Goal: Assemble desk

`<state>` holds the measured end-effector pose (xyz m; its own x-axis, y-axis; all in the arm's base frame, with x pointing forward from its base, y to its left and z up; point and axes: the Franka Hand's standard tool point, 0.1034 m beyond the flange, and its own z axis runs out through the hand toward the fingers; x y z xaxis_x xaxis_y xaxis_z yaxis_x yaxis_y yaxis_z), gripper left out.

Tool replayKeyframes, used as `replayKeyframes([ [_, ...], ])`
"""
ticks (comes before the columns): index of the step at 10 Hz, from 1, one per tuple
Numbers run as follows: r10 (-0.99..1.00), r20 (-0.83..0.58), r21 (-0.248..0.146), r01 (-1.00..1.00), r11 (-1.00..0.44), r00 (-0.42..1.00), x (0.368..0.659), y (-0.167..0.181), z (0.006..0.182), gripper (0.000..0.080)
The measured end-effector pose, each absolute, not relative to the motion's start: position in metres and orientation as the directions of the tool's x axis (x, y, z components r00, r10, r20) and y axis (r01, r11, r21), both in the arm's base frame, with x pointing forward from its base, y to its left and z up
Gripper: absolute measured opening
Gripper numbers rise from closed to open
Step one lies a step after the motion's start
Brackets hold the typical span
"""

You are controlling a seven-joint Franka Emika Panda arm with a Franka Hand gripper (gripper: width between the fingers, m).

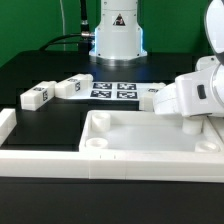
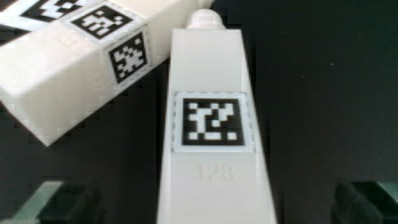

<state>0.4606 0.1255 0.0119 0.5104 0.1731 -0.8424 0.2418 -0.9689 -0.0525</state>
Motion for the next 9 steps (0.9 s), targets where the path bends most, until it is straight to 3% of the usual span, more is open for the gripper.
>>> replayKeyframes([
  [2,0.174,-0.842,-0.053,0.242,-0.969,0.511,0.461,0.126,0.012,0.0391],
  [3,0.174,-0.842,-0.053,0.243,-0.969,0.511,0.461,0.126,0.012,0.0391],
  [4,0.174,-0.842,-0.053,0.243,-0.969,0.511,0.461,0.126,0.012,0.0288],
  [7,0.177,-0.840,-0.053,0.247,-0.968,0.513,0.462,0.129,0.013,0.0288],
  [9,0.178,-0.835,-0.054,0.245,-0.968,0.521,0.467,0.130,0.023,0.0288],
])
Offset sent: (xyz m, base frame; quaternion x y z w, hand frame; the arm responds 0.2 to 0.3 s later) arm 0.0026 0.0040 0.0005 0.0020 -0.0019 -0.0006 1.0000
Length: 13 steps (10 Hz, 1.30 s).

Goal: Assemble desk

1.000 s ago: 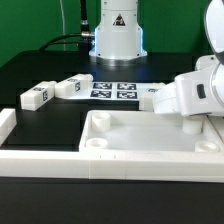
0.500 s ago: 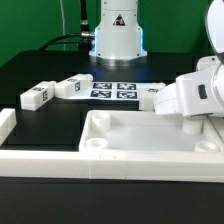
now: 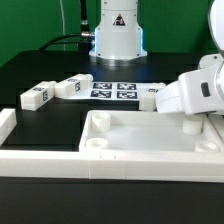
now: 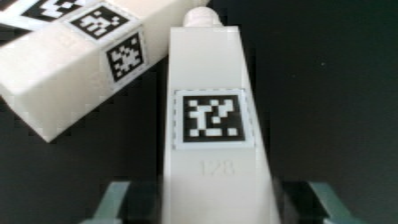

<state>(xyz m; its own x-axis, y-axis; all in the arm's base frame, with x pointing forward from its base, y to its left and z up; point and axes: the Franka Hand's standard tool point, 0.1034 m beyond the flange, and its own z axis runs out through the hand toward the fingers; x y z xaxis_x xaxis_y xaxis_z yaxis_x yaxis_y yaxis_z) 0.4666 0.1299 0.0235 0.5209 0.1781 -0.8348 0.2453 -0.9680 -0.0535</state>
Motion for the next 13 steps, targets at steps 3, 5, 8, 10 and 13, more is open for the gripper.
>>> replayKeyframes([
  [3,0.211,-0.801,-0.073,0.257,-0.964,0.560,0.485,0.128,0.064,0.0288],
  [5,0.219,-0.797,-0.082,0.257,-0.963,0.563,0.489,0.123,0.074,0.0288],
  [8,0.229,-0.762,-0.084,0.258,-0.962,0.605,0.497,0.125,0.070,0.0288],
  [10,0.228,-0.670,-0.089,0.229,-0.969,0.706,0.525,0.120,0.082,0.0289],
  [13,0.229,-0.543,-0.092,0.214,-0.973,0.808,0.556,0.106,0.121,0.0290],
])
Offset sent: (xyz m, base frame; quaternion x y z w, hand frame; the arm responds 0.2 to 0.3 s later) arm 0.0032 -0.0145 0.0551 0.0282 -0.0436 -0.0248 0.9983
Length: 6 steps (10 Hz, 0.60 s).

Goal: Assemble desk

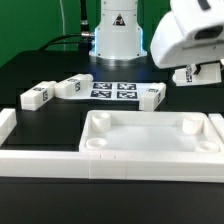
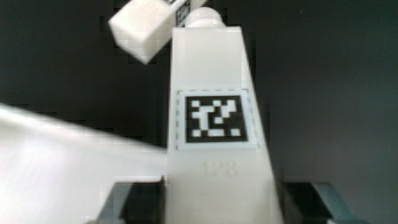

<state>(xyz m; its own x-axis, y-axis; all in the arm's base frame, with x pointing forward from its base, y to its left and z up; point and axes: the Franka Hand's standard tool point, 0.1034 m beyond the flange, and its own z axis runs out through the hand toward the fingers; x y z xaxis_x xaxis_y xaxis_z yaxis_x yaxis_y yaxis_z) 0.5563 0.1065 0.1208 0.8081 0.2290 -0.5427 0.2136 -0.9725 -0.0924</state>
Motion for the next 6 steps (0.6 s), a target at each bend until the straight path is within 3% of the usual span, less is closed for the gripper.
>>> replayKeyframes([
  [6,0.230,-0.151,-0.055,0.224,-0.973,0.961,0.578,0.109,0.122,0.0290],
])
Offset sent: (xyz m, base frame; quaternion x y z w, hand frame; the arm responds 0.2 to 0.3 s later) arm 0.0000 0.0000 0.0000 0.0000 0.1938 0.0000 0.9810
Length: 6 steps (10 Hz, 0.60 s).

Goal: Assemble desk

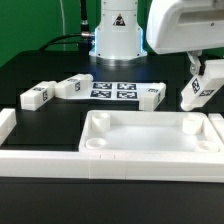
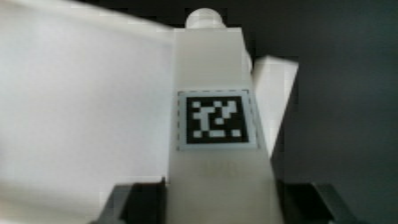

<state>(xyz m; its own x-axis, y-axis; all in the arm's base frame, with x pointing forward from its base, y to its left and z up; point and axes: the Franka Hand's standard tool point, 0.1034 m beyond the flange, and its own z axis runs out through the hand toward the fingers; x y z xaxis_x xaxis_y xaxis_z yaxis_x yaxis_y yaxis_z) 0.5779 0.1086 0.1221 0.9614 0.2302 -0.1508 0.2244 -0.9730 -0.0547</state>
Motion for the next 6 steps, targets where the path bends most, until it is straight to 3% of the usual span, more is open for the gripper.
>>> replayKeyframes([
  [3,0.225,0.008,-0.044,0.225,-0.973,0.974,0.601,0.105,0.179,0.0290],
  [4,0.220,0.084,-0.039,0.224,-0.974,0.972,0.606,0.103,0.186,0.0290],
  [6,0.214,0.219,-0.027,0.225,-0.974,0.952,0.608,0.104,0.178,0.0290],
])
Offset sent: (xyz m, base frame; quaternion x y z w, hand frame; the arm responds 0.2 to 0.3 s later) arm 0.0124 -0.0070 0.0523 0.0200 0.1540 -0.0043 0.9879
